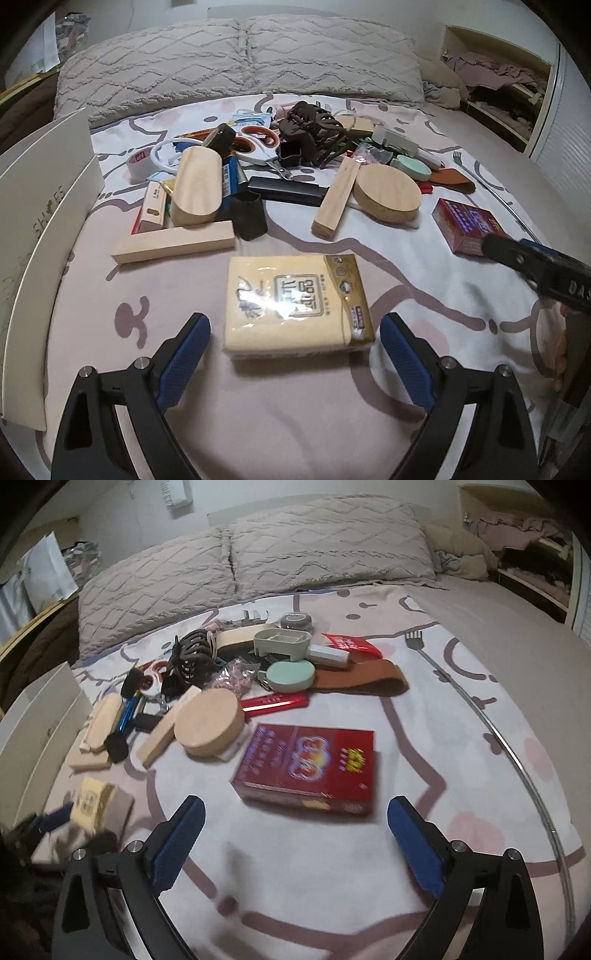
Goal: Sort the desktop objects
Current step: 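Close the left tool on the cream tissue pack while the right tool regrips the red box, then lift the tissue pack and red box and carry both over the white shoebox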
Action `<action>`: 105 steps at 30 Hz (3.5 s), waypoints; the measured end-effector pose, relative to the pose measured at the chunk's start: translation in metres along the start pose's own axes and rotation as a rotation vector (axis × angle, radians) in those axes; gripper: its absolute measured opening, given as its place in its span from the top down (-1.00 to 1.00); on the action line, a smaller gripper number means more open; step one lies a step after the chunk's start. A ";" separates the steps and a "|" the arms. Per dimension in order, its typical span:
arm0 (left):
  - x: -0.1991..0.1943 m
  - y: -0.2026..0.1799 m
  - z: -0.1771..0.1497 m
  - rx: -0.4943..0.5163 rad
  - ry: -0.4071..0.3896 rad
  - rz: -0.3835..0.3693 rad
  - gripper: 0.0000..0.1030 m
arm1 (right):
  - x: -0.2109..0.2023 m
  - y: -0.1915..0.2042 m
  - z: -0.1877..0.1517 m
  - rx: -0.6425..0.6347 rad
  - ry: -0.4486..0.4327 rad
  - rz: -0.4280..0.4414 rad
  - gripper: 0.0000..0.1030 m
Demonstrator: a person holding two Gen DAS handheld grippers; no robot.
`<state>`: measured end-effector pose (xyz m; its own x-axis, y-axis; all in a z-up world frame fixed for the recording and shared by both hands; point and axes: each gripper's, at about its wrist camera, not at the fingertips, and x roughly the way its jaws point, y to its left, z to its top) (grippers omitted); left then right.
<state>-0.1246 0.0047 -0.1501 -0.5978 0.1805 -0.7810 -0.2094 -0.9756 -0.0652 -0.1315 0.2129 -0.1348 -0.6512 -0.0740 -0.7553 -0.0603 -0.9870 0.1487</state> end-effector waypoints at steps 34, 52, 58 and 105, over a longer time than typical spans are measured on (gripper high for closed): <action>-0.001 0.007 -0.007 -0.080 -0.033 -0.041 -0.45 | 0.027 0.000 -0.006 0.062 -0.046 -0.057 -0.77; -0.019 0.004 0.002 -0.080 -0.074 -0.047 -0.45 | -0.008 0.017 -0.019 -0.003 -0.101 -0.007 -0.77; -0.031 0.002 0.022 -0.057 -0.108 -0.030 -0.45 | -0.022 0.026 -0.010 -0.015 -0.141 0.030 -0.77; -0.154 0.181 0.111 -0.220 -0.447 0.201 -0.45 | -0.047 0.159 0.113 -0.109 -0.231 0.234 -0.77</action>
<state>-0.1568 -0.1858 0.0274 -0.8909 -0.0238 -0.4537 0.0815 -0.9908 -0.1080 -0.1957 0.0756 -0.0040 -0.7928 -0.2780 -0.5424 0.1836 -0.9575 0.2224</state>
